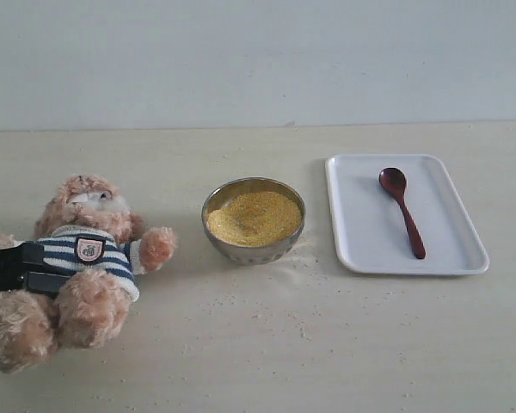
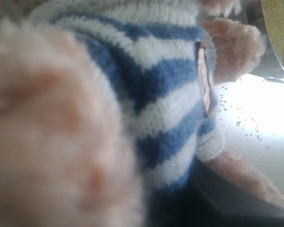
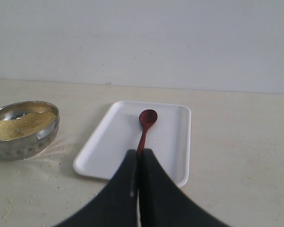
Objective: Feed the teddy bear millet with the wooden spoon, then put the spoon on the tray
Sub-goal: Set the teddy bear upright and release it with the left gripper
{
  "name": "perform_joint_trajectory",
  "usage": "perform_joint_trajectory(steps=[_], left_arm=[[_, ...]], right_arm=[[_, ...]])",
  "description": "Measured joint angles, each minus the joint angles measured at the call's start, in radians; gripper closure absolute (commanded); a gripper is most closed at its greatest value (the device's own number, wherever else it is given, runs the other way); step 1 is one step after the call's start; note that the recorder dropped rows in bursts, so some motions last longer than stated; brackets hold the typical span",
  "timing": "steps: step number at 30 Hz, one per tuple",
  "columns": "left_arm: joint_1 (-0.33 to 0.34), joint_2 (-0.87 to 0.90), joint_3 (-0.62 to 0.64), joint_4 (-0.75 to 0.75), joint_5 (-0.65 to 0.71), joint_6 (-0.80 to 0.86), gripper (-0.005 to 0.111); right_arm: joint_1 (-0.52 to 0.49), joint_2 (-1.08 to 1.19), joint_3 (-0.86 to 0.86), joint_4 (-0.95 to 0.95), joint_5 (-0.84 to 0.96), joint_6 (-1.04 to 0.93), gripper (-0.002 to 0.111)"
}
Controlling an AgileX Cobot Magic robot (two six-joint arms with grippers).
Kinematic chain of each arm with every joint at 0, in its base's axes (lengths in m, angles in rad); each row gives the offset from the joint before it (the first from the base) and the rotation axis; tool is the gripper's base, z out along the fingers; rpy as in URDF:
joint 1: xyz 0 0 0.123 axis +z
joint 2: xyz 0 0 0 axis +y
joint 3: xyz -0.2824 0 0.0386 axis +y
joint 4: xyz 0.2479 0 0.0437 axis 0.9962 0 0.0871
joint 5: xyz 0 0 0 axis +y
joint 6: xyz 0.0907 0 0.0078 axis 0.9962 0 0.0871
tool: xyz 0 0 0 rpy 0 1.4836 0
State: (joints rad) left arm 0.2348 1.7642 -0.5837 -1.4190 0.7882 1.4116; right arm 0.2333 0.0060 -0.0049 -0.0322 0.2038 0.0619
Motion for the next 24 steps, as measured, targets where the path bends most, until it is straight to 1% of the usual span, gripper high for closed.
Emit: perform_joint_trajectory(steps=[2, 5, 6, 8, 11, 14, 19, 21, 24], left_arm=[[0.0, 0.005, 0.0, 0.0, 0.0, 0.014, 0.078], [0.0, 0.005, -0.002, 0.0, 0.0, 0.025, 0.055], [0.0, 0.005, -0.004, 0.0, 0.0, 0.029, 0.049], [0.0, 0.005, -0.006, -0.004, 0.0, 0.031, 0.043], [0.006, 0.005, -0.006, -0.008, 0.01, 0.024, 0.043], [0.043, 0.005, -0.01, -0.008, 0.065, 0.022, 0.043], [0.162, -0.03, -0.012, -0.008, 0.144, 0.01, 0.044], [0.204, -0.056, -0.012, -0.008, 0.174, -0.007, 0.047], [0.256, -0.104, -0.012, -0.008, 0.234, -0.032, 0.055]], right_arm=[[0.0, 0.0, 0.0, 0.0, 0.0, 0.0, 0.108], [0.0, 0.0, 0.0, 0.0, 0.0, 0.0, 0.108], [0.0, 0.0, 0.0, 0.0, 0.0, 0.0, 0.108], [0.0, 0.0, 0.0, 0.0, 0.0, 0.0, 0.108], [0.0, 0.0, 0.0, 0.002, 0.0, 0.0, 0.108], [0.0, 0.0, 0.0, 0.002, 0.0, 0.0, 0.108], [0.0, 0.0, 0.0, 0.003, 0.0, 0.0, 0.108], [0.0, 0.0, 0.0, 0.003, 0.0, 0.0, 0.108], [0.0, 0.0, 0.0, 0.003, 0.0, 0.0, 0.108]])
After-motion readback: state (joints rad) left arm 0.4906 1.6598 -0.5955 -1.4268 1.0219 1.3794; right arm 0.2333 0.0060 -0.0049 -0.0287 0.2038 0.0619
